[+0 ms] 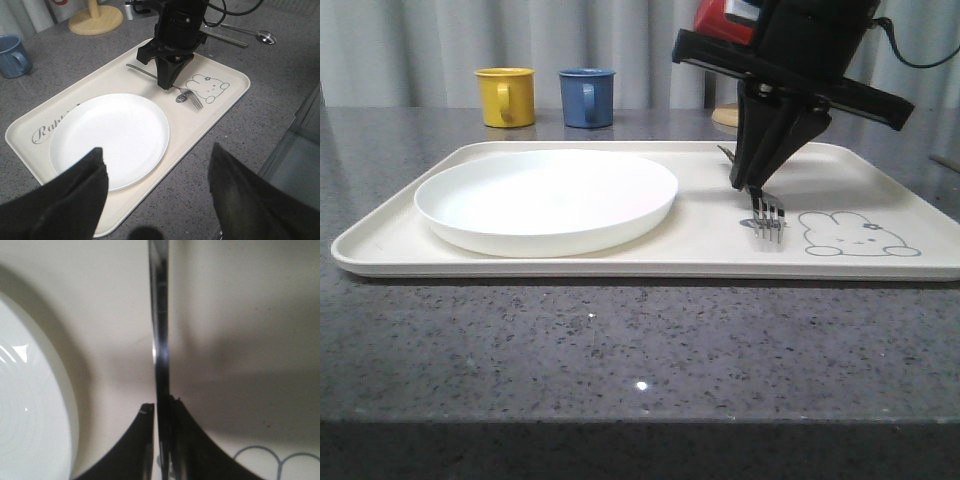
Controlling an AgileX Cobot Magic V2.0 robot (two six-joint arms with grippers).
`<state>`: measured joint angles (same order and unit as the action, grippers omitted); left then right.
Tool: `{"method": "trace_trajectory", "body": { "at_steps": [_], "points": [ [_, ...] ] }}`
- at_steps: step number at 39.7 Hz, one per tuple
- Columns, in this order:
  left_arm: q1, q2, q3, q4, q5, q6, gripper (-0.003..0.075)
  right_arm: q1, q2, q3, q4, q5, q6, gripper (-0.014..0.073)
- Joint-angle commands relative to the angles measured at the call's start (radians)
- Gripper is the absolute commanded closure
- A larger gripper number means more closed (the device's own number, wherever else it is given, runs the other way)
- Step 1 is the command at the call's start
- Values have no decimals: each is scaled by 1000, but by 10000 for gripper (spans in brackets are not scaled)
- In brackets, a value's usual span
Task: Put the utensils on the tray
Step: 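Grasp the steel fork with the right gripper and lay it beside the plate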
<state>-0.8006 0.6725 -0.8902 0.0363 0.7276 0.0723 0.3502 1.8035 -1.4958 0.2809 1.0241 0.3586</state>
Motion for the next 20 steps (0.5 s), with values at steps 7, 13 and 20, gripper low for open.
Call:
{"method": "trace_trajectory", "body": {
  "at_steps": [7,13,20],
  "points": [
    [-7,3,-26,-7,-77,-9,300,-1,-45,-29,1,-40,2,323],
    [-7,3,-26,-7,-77,-9,300,-1,-45,-29,1,-49,2,290],
    [-7,3,-26,-7,-77,-9,300,-1,-80,-29,-56,-44,-15,290]
  ]
}}
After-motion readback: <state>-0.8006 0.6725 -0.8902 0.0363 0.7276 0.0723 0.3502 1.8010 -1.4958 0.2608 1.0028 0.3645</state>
